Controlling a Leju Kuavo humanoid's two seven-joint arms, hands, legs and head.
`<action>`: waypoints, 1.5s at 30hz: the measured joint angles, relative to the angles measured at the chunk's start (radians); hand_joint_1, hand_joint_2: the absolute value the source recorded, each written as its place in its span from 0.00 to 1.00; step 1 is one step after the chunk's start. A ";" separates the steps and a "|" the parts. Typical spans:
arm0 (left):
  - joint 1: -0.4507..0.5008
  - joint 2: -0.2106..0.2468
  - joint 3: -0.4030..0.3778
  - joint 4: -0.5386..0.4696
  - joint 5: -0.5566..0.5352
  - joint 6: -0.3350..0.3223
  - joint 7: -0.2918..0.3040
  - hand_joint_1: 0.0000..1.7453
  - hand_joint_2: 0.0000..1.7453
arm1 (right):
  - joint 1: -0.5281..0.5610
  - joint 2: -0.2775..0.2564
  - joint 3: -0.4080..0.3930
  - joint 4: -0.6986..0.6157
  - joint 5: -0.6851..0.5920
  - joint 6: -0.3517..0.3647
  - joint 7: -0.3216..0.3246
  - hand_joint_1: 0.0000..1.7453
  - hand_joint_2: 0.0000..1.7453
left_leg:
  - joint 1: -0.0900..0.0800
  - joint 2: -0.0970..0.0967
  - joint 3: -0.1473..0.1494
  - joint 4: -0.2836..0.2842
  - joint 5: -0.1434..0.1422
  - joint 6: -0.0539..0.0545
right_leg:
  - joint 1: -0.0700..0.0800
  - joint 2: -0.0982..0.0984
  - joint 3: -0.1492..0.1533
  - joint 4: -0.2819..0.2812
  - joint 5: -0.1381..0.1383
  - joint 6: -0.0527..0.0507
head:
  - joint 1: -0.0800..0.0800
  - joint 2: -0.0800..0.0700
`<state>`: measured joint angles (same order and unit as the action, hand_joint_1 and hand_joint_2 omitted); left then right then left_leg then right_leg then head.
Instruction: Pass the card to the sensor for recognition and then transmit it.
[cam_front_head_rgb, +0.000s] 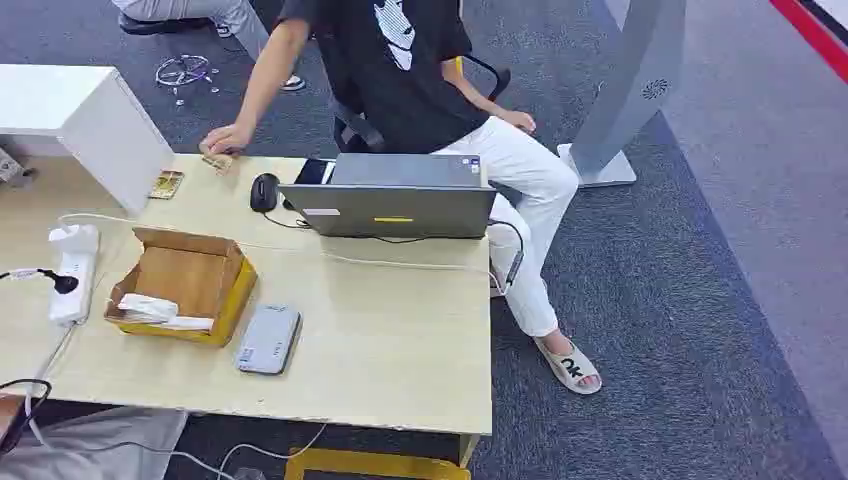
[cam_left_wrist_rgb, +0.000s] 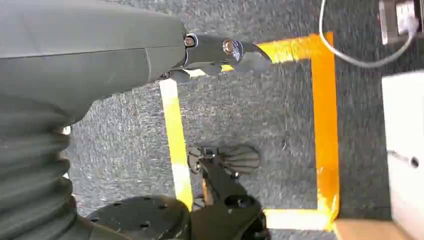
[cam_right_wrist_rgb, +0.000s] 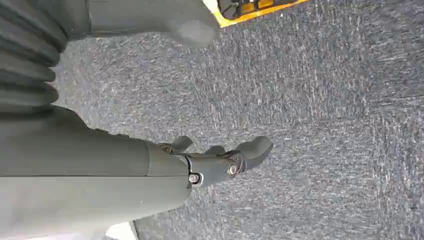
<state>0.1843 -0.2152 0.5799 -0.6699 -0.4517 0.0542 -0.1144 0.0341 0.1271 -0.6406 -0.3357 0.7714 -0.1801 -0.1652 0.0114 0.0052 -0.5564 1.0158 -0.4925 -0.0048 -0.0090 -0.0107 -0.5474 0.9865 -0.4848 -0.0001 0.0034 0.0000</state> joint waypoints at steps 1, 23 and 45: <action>0.006 -0.008 0.008 -0.012 0.002 0.016 0.007 0.00 1.00 | -0.002 0.004 -0.020 0.002 0.023 -0.008 -0.004 0.00 1.00 | 0.000 0.000 0.000 0.000 0.000 0.000 | 0.000 0.000 0.000 0.000 0.000 0.000 | -0.001 0.000; 0.234 -0.084 -0.029 -0.467 0.063 0.386 0.345 0.00 1.00 | -0.017 0.081 -0.256 -0.023 0.281 -0.082 0.019 0.00 1.00 | 0.000 0.000 0.000 0.000 0.000 0.001 | 0.000 0.000 0.000 0.000 0.000 0.000 | -0.001 0.000; 0.387 -0.118 -0.076 -1.084 -0.246 0.563 0.662 0.00 1.00 | 0.003 0.113 -0.377 -0.109 0.453 -0.061 0.091 0.00 1.00 | 0.000 0.000 0.001 0.000 0.000 0.001 | 0.000 0.000 0.001 0.000 0.000 0.000 | 0.000 0.000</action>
<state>0.5714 -0.3330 0.5039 -1.7538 -0.6978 0.6169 0.5474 0.0373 0.2399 -1.0174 -0.4448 1.2242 -0.2407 -0.0744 0.0115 0.0051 -0.5556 1.0157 -0.4929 -0.0041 -0.0089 -0.0110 -0.5466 0.9865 -0.4850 0.0000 0.0038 0.0000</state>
